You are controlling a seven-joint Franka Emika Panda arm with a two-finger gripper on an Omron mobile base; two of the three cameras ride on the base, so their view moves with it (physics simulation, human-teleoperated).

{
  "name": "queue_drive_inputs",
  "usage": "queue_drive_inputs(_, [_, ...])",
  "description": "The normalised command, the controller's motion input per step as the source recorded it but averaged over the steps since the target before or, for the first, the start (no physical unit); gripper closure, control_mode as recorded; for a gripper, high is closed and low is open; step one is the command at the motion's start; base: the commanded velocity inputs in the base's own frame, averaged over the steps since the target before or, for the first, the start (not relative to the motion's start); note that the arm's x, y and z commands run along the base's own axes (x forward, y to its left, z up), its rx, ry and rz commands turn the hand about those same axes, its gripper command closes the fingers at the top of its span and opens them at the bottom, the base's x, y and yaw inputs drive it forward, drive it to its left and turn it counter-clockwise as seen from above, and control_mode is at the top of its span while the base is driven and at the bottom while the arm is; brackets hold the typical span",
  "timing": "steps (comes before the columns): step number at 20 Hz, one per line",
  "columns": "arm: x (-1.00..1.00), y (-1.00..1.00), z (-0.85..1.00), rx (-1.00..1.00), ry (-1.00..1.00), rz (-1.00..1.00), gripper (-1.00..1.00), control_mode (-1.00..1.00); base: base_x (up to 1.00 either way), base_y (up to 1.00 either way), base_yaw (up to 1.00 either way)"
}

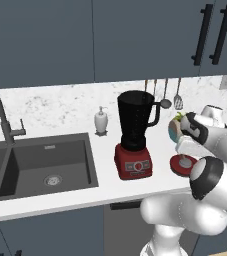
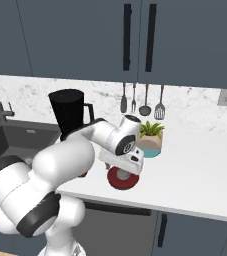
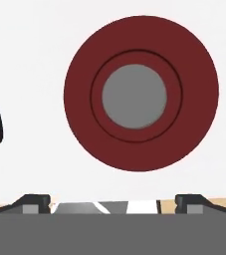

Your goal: Close the lid blender by securely placing the lid on top.

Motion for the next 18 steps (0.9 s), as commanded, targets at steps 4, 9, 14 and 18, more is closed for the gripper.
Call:
queue_drive_inputs(4, [0.13, -0.05, -0.34, 0.00, 0.00, 0.00, -1.00, -1.00, 0.00, 0.00, 0.00])
queue_drive_inputs(9, [0.17, -0.19, -0.31, 0.00, 0.00, 0.00, -1.00, -1.00, 0.00, 0.00, 0.00])
queue_drive_inputs(14, [0.17, -0.26, -0.20, 0.00, 0.00, 0.00, -1.00, -1.00, 0.00, 0.00, 0.00])
queue_drive_inputs(18, [0.17, -0.19, -0.15, 0.00, 0.00, 0.00, -1.00, -1.00, 0.00, 0.00, 0.00])
